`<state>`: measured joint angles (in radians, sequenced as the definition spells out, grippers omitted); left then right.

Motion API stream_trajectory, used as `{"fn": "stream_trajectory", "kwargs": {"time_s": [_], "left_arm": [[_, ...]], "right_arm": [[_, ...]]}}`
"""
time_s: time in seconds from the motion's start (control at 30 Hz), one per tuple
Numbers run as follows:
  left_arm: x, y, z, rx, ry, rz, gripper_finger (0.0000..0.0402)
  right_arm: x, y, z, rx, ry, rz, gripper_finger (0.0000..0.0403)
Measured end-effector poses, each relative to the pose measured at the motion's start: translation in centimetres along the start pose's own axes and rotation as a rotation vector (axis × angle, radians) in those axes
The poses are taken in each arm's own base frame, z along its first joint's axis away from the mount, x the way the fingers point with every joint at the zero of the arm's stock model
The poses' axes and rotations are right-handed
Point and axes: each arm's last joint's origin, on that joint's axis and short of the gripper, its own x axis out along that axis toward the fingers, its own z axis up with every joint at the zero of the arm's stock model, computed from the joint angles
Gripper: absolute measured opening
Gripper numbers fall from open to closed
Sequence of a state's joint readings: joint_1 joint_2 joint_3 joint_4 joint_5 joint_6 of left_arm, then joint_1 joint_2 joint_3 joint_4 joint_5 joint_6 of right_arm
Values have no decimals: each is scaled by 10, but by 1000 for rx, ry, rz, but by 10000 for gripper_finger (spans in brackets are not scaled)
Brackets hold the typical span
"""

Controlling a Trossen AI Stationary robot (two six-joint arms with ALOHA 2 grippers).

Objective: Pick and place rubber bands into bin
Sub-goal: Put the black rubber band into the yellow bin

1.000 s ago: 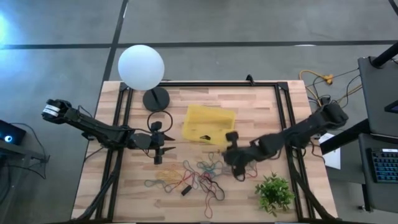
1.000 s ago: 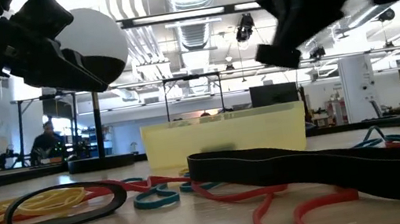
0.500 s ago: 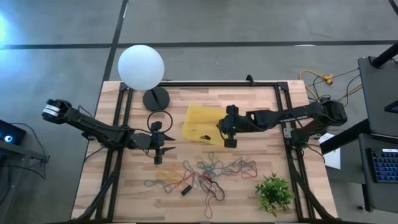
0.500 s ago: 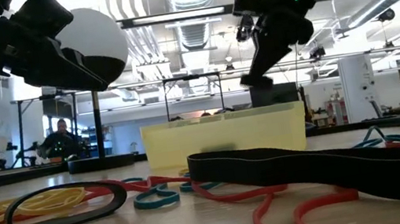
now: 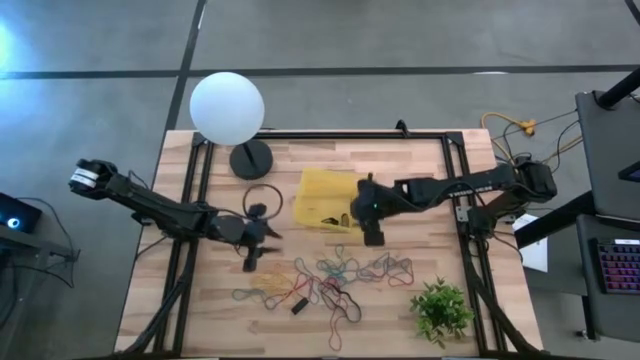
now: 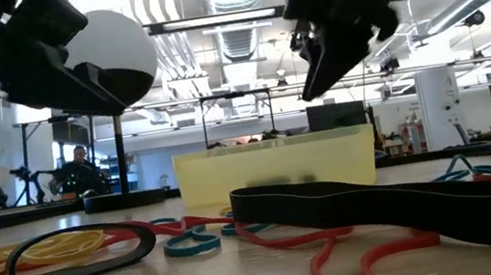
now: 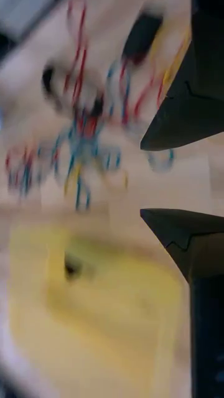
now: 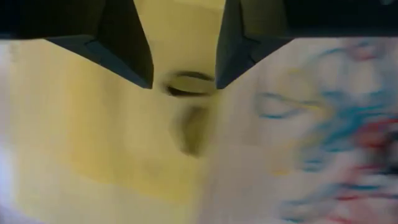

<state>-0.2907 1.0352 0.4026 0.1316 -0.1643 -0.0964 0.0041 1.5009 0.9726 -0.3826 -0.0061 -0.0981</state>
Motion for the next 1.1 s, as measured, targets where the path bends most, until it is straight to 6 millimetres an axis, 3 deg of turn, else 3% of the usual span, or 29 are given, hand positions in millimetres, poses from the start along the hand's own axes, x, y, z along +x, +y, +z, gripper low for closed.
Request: {"fn": "stream_trajectory", "kwargs": {"time_s": [0.13,0.33,0.6,0.83,1.1], "left_arm": [[15,-6,-3,28,-1,-110,146],[39,-8,-8,92,29,-102,146],[47,-9,-7,133,49,-100,146],[39,-9,1,127,5,-101,146],[29,-8,0,84,40,-101,146]], "right_arm": [[1,23,6,-72,-53,96,172],[7,66,12,-106,-114,200,163],[48,115,8,-160,-126,286,148],[83,128,17,-143,-72,289,137],[108,135,25,-147,8,281,137]]}}
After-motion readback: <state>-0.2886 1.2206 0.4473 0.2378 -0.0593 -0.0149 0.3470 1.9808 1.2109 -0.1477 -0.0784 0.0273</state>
